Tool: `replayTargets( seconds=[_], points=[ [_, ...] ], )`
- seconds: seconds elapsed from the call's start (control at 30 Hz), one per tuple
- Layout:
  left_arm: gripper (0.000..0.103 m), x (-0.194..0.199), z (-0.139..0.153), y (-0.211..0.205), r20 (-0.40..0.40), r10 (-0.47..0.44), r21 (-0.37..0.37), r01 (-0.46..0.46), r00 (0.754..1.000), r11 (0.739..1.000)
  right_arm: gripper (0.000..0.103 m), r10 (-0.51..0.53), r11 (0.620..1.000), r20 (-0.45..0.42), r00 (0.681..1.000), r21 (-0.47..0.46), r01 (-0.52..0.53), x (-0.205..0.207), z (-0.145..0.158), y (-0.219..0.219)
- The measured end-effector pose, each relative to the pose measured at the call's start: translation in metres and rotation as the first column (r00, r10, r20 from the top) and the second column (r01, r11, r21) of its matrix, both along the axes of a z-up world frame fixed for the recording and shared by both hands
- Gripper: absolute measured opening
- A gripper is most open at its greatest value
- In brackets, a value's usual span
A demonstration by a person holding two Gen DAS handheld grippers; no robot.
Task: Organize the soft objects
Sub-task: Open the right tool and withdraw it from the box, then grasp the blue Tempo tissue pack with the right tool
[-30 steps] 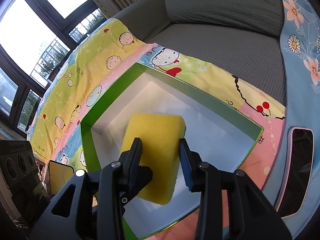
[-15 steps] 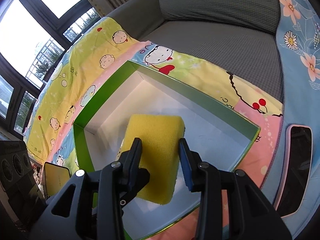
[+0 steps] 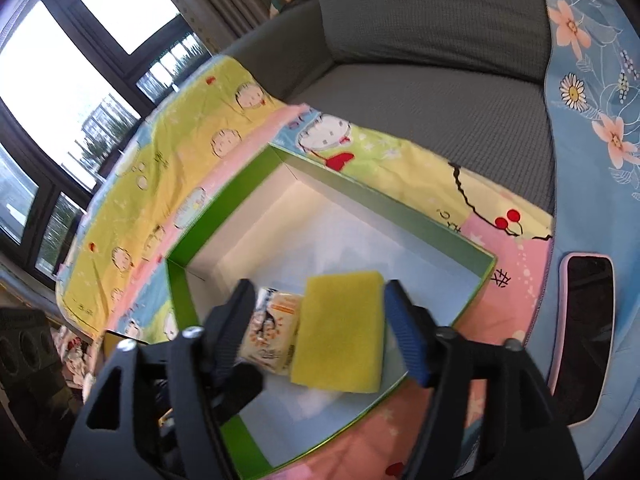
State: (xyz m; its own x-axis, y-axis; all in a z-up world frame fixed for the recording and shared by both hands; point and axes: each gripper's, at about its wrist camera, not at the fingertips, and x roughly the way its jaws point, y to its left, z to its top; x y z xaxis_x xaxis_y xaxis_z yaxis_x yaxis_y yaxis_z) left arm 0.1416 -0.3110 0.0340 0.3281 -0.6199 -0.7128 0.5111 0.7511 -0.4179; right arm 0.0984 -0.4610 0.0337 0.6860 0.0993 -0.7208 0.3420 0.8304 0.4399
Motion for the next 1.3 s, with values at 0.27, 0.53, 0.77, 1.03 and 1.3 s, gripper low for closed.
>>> replayTargets(
  seconds=[0.27,0.53,0.77,1.03,1.3],
  points=[
    [0.075,-0.039,0.035,0.062,0.111,0.144,-0.074,-0.136,0.983,0.988,0.091,0.05,0.999,0.095,0.994,-0.019,-0.049,-0.014,0.025,0.02],
    [0.076,-0.072,0.032,0.139,0.123,0.385,-0.074,-0.379,0.915,0.923,0.1,0.181,0.983,0.168,0.969,-0.058,-0.174,-0.017,0.044,0.061],
    [0.076,-0.109,0.014,0.205,0.092,0.581,-0.085,-0.575,0.809,0.814,0.101,0.333,0.94,0.167,0.928,-0.14,-0.312,-0.012,0.048,0.115],
    [0.076,-0.135,-0.02,0.261,0.057,0.728,-0.044,-0.726,0.684,0.686,0.1,0.472,0.873,0.049,0.88,-0.162,-0.46,0.016,0.018,0.178],
    [0.076,-0.142,-0.041,0.29,0.041,0.784,0.021,-0.785,0.619,0.619,0.09,0.534,0.808,-0.114,0.838,-0.225,-0.545,0.04,-0.027,0.226]
  ],
)
